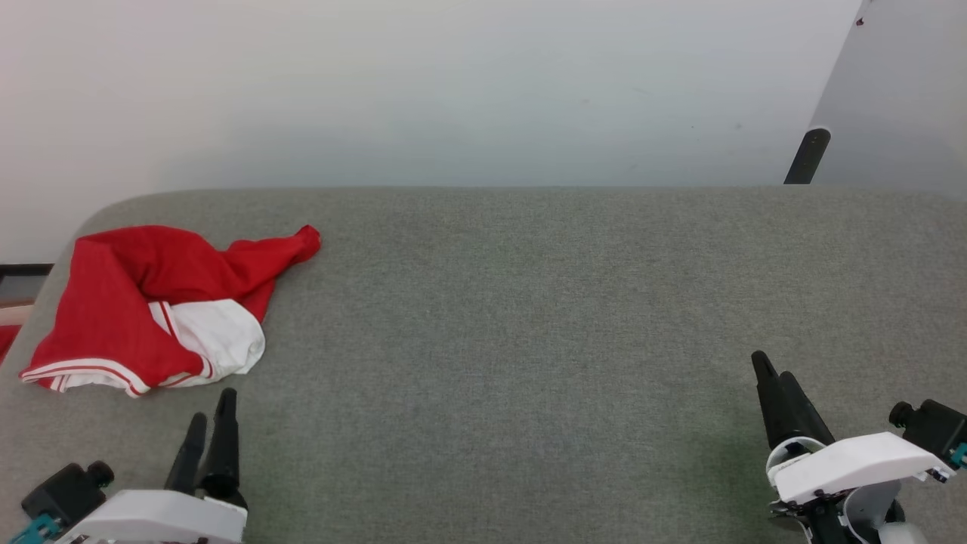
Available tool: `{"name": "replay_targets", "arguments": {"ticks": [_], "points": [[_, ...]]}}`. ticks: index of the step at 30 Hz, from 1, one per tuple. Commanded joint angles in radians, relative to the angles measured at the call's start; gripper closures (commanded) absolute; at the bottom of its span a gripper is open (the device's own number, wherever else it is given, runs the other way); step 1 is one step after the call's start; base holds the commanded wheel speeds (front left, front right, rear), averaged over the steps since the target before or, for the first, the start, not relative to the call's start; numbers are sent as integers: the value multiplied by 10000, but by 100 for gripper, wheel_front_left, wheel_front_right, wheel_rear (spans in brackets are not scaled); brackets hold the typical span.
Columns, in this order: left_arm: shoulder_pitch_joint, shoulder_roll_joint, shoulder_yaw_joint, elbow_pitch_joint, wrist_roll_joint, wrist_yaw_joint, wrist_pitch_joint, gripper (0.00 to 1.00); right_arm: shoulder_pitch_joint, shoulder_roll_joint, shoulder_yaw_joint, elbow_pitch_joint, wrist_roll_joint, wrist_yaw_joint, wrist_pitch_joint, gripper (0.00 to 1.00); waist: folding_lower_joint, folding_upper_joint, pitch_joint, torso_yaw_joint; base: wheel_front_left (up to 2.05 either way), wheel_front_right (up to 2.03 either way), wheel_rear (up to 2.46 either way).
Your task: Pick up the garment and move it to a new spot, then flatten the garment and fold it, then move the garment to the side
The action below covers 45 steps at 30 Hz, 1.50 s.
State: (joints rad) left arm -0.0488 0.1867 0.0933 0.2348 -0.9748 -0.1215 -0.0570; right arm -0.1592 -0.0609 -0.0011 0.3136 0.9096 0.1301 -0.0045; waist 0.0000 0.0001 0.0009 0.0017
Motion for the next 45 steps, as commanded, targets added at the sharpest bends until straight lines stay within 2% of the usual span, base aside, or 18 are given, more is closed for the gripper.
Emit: {"name": "replay_targets", "arguments": {"ticks": [1, 11, 25, 45], "points": [[-24, 140, 45, -132, 441, 59, -110, 0, -366, -28, 20, -171, -515, 5, -58, 0, 0, -1, -1, -6, 0, 0, 0], [105, 313, 32, -163, 2089, -3, -438, 0, -353, 49, 9, -403, -2819, 6, -33, 0, 0, -1, 21, -36, 0, 0, 0], [178, 506, -151, -242, 4151, 0, -846, 0, -143, 106, 3, -563, -4864, 7, -299, 0, 0, -1, 2, -22, 0, 0, 0], [406, 624, -222, -119, 6049, -19, -1337, 0, 3, 106, 65, -575, -6768, 8, -809, 0, 0, -1, -76, 25, 0, 0, 0]]}}
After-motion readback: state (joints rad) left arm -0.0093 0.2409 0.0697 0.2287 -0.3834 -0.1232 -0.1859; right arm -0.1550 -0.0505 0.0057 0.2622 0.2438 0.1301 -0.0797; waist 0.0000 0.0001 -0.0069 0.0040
